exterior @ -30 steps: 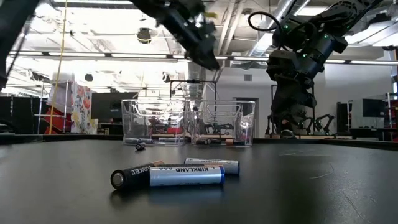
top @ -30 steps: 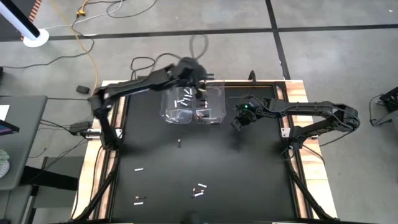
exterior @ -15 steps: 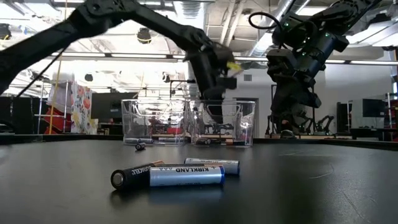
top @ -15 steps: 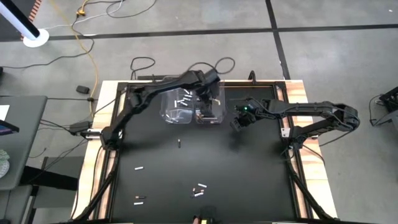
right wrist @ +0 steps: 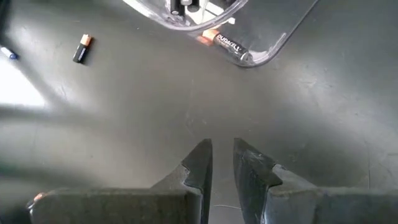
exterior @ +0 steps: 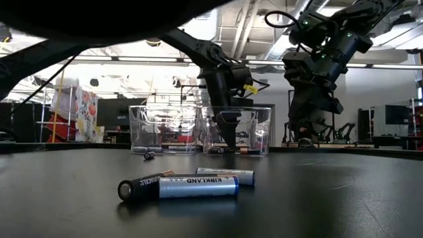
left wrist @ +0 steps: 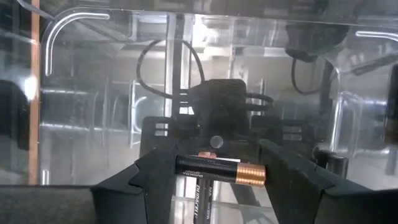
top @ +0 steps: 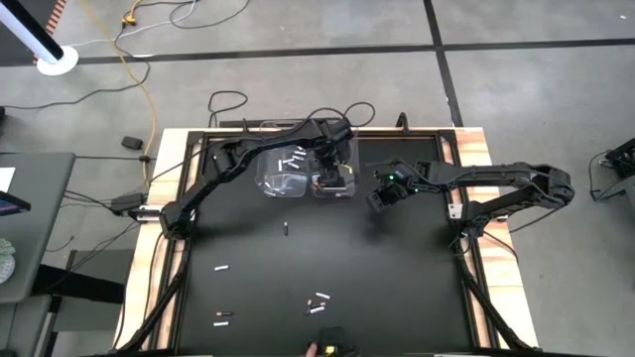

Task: Sort batteries
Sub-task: Put the black battery into the right transparent bin

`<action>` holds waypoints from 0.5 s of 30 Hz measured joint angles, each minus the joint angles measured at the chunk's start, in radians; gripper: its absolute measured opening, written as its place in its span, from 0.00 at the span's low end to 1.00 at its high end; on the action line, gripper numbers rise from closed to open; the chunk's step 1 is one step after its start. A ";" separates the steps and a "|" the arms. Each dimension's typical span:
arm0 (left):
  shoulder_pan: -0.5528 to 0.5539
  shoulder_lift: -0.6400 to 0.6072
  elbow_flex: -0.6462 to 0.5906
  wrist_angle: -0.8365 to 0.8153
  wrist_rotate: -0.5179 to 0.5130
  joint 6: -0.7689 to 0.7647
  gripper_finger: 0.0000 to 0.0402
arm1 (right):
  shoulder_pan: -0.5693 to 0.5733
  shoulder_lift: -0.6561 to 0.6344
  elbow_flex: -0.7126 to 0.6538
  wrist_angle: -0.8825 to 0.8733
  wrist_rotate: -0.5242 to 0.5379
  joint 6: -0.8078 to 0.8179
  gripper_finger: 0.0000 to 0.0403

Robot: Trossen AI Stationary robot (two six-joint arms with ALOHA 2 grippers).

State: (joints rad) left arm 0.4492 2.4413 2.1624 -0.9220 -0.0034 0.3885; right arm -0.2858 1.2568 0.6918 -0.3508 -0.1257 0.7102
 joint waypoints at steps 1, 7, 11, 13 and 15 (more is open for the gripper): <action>0.000 0.000 0.000 0.000 -0.002 0.004 0.52 | 0.002 0.000 0.000 0.000 0.000 0.000 0.20; 0.000 0.000 0.000 0.001 -0.002 0.002 0.57 | 0.004 0.000 0.000 0.000 0.000 0.000 0.20; 0.000 0.000 0.000 -0.002 -0.002 0.002 0.62 | 0.004 0.000 0.000 0.000 0.001 0.000 0.20; 0.000 0.000 0.000 -0.002 -0.002 0.007 0.65 | 0.004 0.000 0.000 0.000 0.001 0.000 0.20; 0.000 0.000 0.000 -0.005 -0.009 0.018 0.67 | 0.004 0.000 0.000 0.000 0.001 0.000 0.20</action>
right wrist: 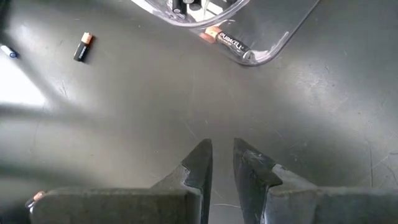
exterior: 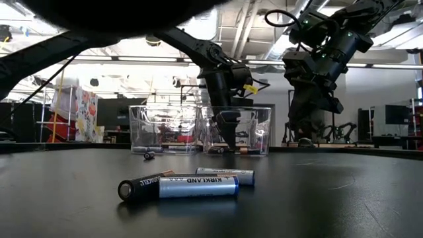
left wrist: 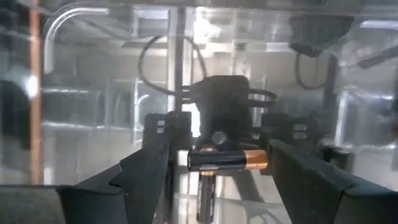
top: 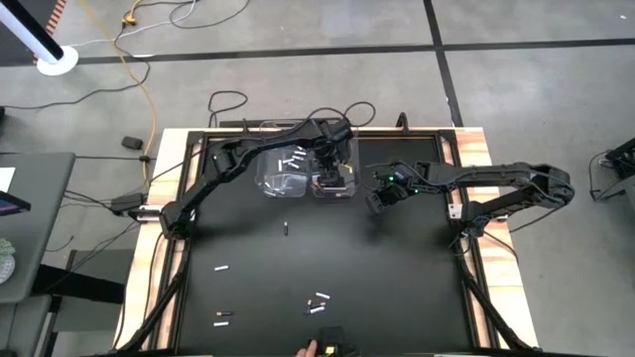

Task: Sort batteries
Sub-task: Put the black battery into the right transparent bin

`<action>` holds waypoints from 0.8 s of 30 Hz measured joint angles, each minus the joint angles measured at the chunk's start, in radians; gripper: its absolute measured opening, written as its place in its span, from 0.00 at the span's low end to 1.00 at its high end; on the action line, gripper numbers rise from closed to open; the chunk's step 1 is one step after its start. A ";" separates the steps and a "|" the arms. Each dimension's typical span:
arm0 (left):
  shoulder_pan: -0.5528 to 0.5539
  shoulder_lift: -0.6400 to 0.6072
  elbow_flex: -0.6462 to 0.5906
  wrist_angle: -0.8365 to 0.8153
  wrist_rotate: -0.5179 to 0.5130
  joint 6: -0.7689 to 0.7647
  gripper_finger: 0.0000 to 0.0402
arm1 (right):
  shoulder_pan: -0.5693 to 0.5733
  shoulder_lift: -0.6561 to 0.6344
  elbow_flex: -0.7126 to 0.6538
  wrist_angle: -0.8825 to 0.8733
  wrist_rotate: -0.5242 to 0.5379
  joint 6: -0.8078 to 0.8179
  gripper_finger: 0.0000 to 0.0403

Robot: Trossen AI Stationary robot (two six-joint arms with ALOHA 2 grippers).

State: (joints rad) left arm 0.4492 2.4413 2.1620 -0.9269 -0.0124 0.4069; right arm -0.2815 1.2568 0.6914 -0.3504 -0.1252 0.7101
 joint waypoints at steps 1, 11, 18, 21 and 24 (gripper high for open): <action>0.000 0.000 0.003 -0.004 -0.015 0.001 0.68 | 0.000 0.000 0.000 0.000 0.000 0.000 0.20; 0.007 -0.002 0.123 -0.051 -0.150 -0.106 0.68 | 0.000 0.000 0.000 0.001 0.000 -0.010 0.20; 0.007 -0.007 0.195 -0.190 -0.180 -0.144 0.68 | 0.012 0.000 0.000 0.000 0.003 -0.024 0.20; 0.005 -0.054 0.186 -0.199 -0.175 -0.221 0.68 | 0.021 0.000 0.000 0.001 0.010 -0.037 0.20; 0.002 -0.118 0.186 -0.180 -0.166 -0.287 0.68 | 0.028 0.000 0.000 0.000 0.020 -0.042 0.20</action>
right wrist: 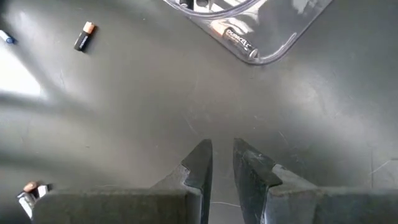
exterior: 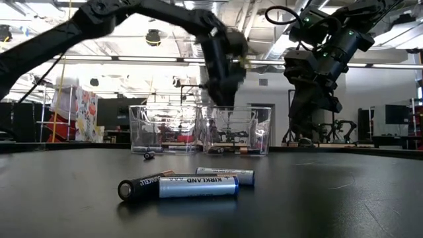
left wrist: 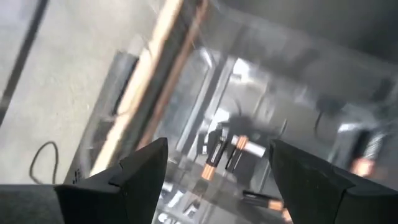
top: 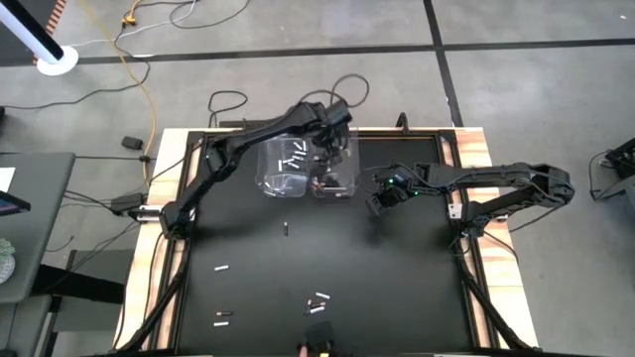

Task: Sort batteries
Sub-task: Put the black battery into the right transparent bin

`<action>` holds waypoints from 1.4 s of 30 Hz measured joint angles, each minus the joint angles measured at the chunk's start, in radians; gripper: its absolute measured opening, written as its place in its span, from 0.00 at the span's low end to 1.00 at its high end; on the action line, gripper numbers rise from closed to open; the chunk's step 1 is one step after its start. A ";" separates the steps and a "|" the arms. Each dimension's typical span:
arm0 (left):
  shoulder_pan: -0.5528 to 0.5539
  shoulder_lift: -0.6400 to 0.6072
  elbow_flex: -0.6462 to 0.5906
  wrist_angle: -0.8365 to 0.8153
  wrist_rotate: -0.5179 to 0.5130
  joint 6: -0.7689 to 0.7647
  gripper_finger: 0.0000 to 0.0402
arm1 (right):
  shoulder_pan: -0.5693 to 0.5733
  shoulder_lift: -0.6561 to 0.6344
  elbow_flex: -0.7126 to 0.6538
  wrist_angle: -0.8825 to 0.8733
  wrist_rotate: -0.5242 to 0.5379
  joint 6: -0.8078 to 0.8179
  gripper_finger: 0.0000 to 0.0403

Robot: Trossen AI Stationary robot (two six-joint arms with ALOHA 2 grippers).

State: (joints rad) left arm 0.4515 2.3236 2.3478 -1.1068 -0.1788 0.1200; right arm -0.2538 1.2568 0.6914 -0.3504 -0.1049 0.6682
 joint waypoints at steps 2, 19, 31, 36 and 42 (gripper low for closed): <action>-0.003 -0.044 0.000 0.010 0.001 -0.033 0.68 | 0.000 0.000 0.000 0.000 0.001 -0.013 0.20; -0.155 -0.501 -0.166 0.029 -0.450 -0.264 0.68 | 0.019 0.000 -0.001 -0.009 0.001 -0.060 0.20; -0.506 -0.986 -0.918 0.222 -0.665 -0.649 0.68 | 0.018 0.000 -0.001 0.002 0.001 -0.050 0.20; -0.669 -1.136 -1.161 0.237 -0.668 -0.919 0.68 | 0.018 0.000 -0.001 0.002 0.001 -0.014 0.20; -0.891 -1.186 -1.351 0.253 -0.690 -1.254 0.68 | 0.018 0.000 -0.001 0.002 0.001 0.012 0.20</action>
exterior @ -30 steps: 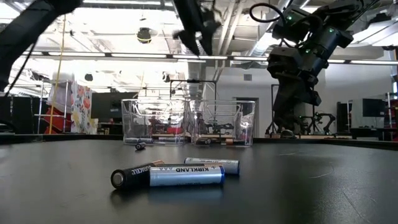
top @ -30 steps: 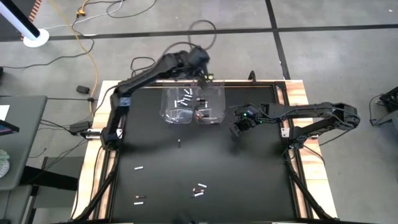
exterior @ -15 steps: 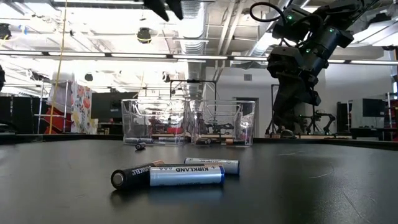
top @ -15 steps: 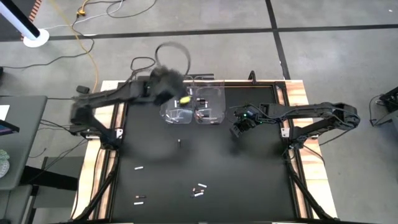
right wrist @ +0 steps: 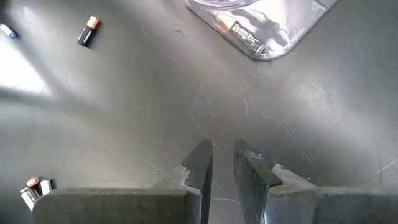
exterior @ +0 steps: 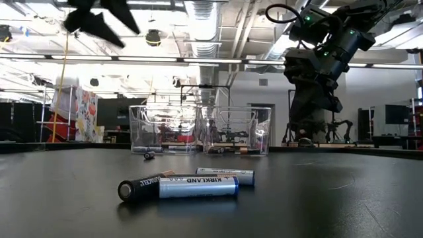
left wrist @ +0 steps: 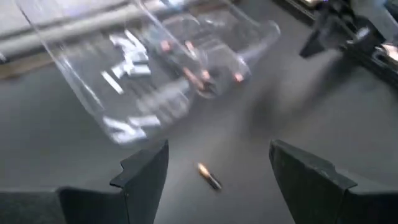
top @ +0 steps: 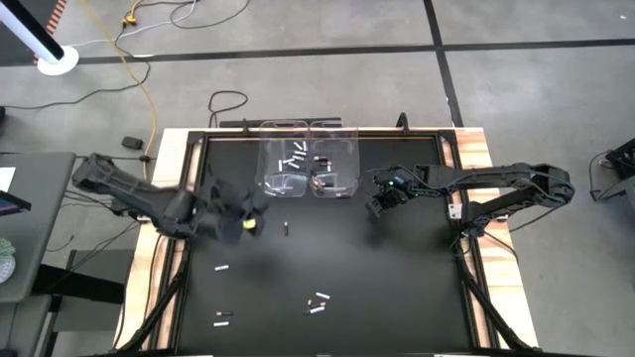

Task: Sort batteries
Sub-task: Put the black battery into the right transparent bin

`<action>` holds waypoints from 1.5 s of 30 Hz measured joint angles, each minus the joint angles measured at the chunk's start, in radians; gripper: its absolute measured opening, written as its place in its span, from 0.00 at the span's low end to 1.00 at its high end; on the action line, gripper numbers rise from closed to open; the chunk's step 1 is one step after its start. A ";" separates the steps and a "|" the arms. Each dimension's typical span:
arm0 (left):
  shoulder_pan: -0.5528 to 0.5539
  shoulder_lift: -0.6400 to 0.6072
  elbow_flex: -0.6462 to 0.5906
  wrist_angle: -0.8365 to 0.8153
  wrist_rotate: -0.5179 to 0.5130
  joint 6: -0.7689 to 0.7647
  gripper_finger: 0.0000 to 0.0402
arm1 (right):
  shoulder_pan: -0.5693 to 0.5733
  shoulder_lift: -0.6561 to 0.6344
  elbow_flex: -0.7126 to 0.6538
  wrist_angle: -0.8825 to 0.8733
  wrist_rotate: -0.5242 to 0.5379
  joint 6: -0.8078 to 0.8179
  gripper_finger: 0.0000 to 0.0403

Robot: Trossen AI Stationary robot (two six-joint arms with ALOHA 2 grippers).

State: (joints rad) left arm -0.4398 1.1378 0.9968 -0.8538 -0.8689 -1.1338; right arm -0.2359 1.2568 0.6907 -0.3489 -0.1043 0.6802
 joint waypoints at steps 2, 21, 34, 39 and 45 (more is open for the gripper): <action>-0.077 0.025 -0.044 0.010 -0.018 -0.132 0.68 | 0.000 0.000 0.000 -0.001 0.000 0.001 0.20; -0.244 0.768 0.136 0.114 -0.015 -0.892 0.68 | 0.055 0.000 0.000 -0.016 0.000 -0.095 0.20; -0.178 1.148 0.420 -0.069 0.008 -0.780 0.68 | 0.067 0.000 0.000 -0.049 -0.002 -0.218 0.20; -0.178 1.182 0.456 -0.201 -0.027 -0.876 0.68 | 0.067 0.000 0.000 -0.074 -0.003 -0.221 0.20; -0.154 1.179 0.414 -0.168 -0.051 -0.902 0.68 | 0.066 0.000 0.000 -0.077 -0.003 -0.221 0.20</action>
State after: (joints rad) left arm -0.5933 2.3168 1.4104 -1.0219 -0.9203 -2.0359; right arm -0.1696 1.2568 0.6907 -0.4255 -0.1070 0.4591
